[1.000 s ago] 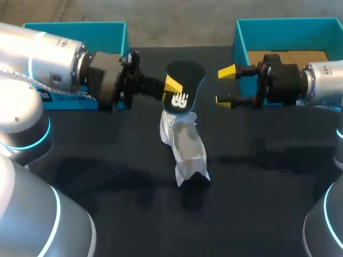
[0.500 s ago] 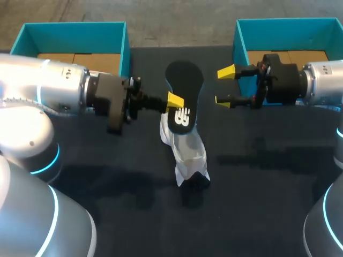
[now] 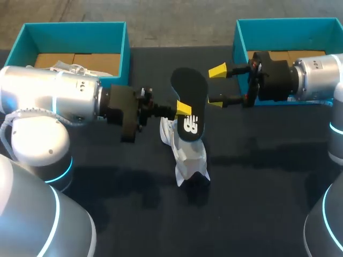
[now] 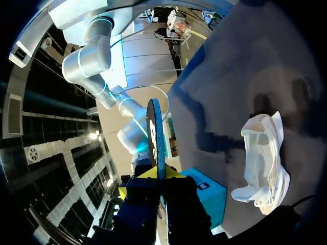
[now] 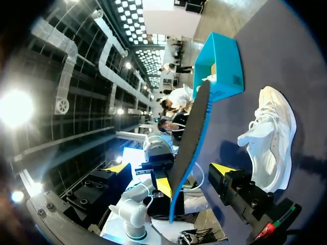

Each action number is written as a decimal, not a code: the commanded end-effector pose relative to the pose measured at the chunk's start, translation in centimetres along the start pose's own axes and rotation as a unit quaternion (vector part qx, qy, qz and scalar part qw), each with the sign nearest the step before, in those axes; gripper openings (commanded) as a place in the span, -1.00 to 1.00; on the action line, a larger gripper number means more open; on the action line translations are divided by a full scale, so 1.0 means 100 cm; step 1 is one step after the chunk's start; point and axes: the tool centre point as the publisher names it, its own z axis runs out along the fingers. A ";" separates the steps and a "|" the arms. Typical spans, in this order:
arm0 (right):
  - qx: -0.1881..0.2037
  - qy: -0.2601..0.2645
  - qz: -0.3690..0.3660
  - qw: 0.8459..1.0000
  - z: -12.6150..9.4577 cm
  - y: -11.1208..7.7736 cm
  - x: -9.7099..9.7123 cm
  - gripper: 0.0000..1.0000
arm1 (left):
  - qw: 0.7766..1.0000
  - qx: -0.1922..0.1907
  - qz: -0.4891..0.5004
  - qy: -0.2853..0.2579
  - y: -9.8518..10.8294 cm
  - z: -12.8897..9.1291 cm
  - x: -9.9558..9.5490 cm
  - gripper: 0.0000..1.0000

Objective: Take the shoe out of the shoebox, open the shoe tongue, remove and reinsert the insole, then place the shoe into the shoebox

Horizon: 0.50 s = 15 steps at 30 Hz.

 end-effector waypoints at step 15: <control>0.011 -0.002 0.009 1.000 0.010 0.009 -0.007 -0.04 | 1.000 0.003 0.013 -0.003 0.012 0.018 0.001 -1.00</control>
